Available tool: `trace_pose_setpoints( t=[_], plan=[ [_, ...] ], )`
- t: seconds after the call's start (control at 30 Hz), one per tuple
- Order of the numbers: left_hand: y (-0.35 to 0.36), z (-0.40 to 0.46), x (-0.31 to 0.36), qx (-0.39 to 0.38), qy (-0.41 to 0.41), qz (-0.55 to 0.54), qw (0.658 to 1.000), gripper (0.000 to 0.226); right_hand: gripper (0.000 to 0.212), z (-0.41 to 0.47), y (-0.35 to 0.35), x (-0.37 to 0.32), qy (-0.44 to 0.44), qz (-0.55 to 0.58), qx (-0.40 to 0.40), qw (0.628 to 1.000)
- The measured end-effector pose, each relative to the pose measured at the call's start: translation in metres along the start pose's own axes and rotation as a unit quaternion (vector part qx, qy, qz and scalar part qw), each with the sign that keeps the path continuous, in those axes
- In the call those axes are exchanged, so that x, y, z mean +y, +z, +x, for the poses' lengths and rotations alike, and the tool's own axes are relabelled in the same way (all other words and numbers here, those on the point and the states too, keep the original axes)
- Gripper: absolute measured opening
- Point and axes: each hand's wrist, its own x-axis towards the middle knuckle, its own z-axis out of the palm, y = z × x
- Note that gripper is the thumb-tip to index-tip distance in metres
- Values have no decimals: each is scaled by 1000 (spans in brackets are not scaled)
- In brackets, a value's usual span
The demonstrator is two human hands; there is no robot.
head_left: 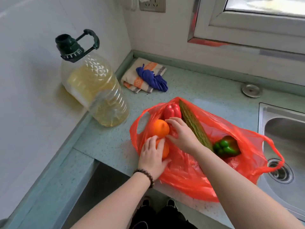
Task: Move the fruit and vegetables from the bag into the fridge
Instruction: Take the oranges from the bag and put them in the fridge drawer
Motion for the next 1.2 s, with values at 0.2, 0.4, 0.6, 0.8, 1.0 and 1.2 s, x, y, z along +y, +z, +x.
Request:
trace_pose_setpoints(
  t=[0.2,0.4,0.6,0.8,1.0,1.2],
  plan=[
    [2,3,-30,-46,-16,-62,997,92,64,19,19,-10,16,-10,-20,1000],
    [0,7,-43,-43,-27,-151,987,92,67,29,27,-18,42,12,-33,999],
    [-12,9,-44,-37,-22,-265,963,93,64,23,26,-23,71,27,39,996],
    [-28,14,-44,-19,28,-288,957,89,60,-4,3,-33,116,46,150,981],
    [-41,26,-18,-1,123,-294,948,88,60,-66,-25,-40,185,33,281,941],
    [-39,18,38,-41,229,-316,920,91,63,-161,-39,-40,267,22,406,874]
  ],
)
